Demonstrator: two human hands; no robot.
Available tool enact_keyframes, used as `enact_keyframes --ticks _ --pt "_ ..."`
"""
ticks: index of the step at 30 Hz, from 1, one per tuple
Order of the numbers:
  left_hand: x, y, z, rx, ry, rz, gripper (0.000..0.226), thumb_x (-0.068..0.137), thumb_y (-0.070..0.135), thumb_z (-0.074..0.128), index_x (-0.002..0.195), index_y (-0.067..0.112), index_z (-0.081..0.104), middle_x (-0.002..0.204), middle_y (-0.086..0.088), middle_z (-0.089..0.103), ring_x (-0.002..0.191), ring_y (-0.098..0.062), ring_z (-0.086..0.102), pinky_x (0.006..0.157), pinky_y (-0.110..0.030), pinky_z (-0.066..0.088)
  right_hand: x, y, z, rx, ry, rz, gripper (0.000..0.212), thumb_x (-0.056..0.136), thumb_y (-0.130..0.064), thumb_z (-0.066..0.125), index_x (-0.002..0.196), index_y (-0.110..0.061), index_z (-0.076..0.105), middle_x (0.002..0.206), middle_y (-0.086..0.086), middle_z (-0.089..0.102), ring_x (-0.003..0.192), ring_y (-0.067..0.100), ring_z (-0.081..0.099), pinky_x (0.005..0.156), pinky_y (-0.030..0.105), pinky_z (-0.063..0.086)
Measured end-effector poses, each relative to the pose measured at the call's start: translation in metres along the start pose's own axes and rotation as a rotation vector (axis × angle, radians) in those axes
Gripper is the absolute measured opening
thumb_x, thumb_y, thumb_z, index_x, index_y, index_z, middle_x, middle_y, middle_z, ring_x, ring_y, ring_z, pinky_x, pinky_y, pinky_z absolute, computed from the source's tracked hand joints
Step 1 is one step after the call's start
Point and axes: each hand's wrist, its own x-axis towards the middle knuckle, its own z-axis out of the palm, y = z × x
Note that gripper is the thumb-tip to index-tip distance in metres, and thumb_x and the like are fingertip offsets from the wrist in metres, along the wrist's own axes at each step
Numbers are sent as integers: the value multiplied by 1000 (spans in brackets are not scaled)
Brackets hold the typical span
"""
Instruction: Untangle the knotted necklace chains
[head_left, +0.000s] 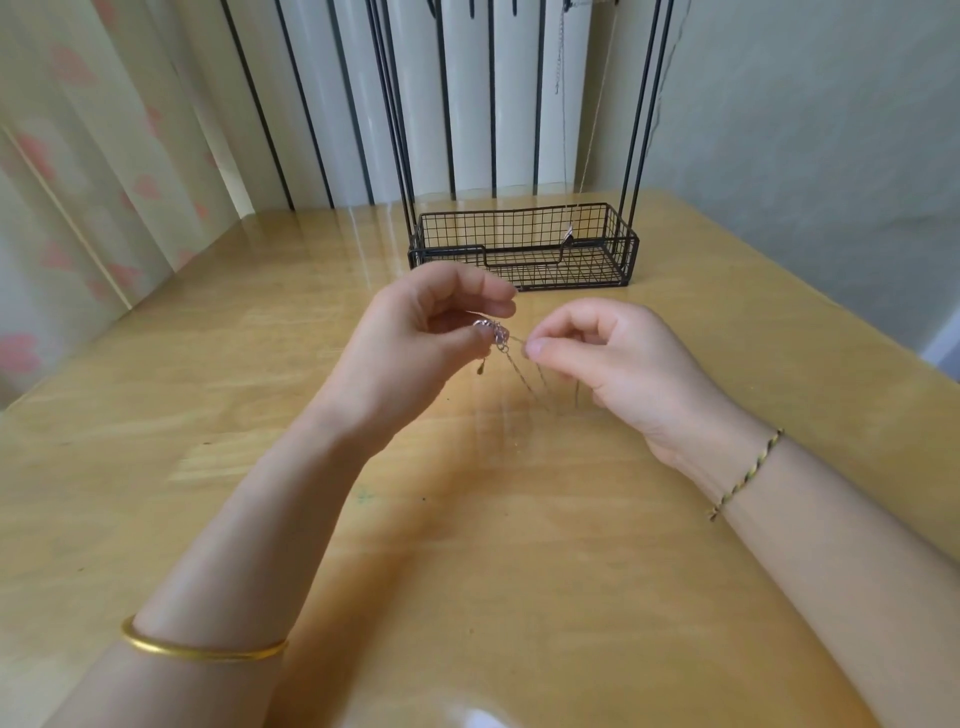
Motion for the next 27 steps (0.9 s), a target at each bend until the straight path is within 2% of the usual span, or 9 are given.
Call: enact_keyframes --ticks 3,6,8,12,14,16,18,21,27 --pt "-1 -1 1 27 -29 -32 33 85 -11 59 100 18 64 101 -4 69 83 -9 63 80 -24 53 3 0 -3 -16 85 -44 10 82 -15 67 73 -19 68 66 -13 56 55 -5 46 51 10 36" --pt "-1 -1 3 58 -59 -49 33 84 -11 60 100 17 63 100 -7 69 85 -13 63 81 -27 54 5 1 -5 -3 144 -72 11 83 -15 67 73 -18 67 74 -9 61 69 0 51 64 17 41" --pt "-1 -2 4 64 -70 -58 31 84 -10 61 100 17 63 98 -7 69 84 -13 64 80 -26 54 6 1 -6 1 182 -94 11 83 -14 66 73 -18 67 77 -9 63 75 2 52 69 17 41" --pt "-1 -3 5 52 -73 -84 27 83 -10 64 98 12 63 89 -7 71 76 -7 66 73 -18 55 6 0 -5 33 232 -107 11 86 -11 63 76 -16 65 76 -7 61 68 1 52 64 9 40" --pt "0 -4 6 51 -67 -85 22 82 -6 67 98 9 64 86 -8 71 71 -5 65 67 -15 52 7 1 -5 63 239 -99 15 88 -10 60 76 -18 62 81 0 65 75 9 59 72 16 45" --pt "0 -5 6 45 -60 -82 19 82 -3 68 98 6 65 83 -8 71 67 -6 62 62 -14 48 6 -1 -5 159 200 -64 17 91 -7 55 77 -17 58 80 5 65 73 17 66 76 29 52" --pt "1 -5 6 36 -54 -78 16 83 -3 67 96 5 64 81 -7 71 64 -6 61 59 -13 46 4 -4 -4 232 157 -30 17 94 -6 50 79 -14 54 73 3 63 61 16 64 71 34 55" --pt "1 -6 6 30 -38 -61 14 86 -4 63 87 10 61 79 -2 70 65 -7 62 57 -15 46 2 -5 -1 238 144 -9 17 95 -7 48 80 -12 52 66 1 62 47 14 54 55 34 51" --pt "1 -7 3 3 7 -53 18 86 -4 62 81 13 57 72 3 68 64 -9 63 58 -18 47 3 -5 -1 239 126 31 15 92 -5 49 79 -12 51 57 1 58 37 10 28 39 21 23"
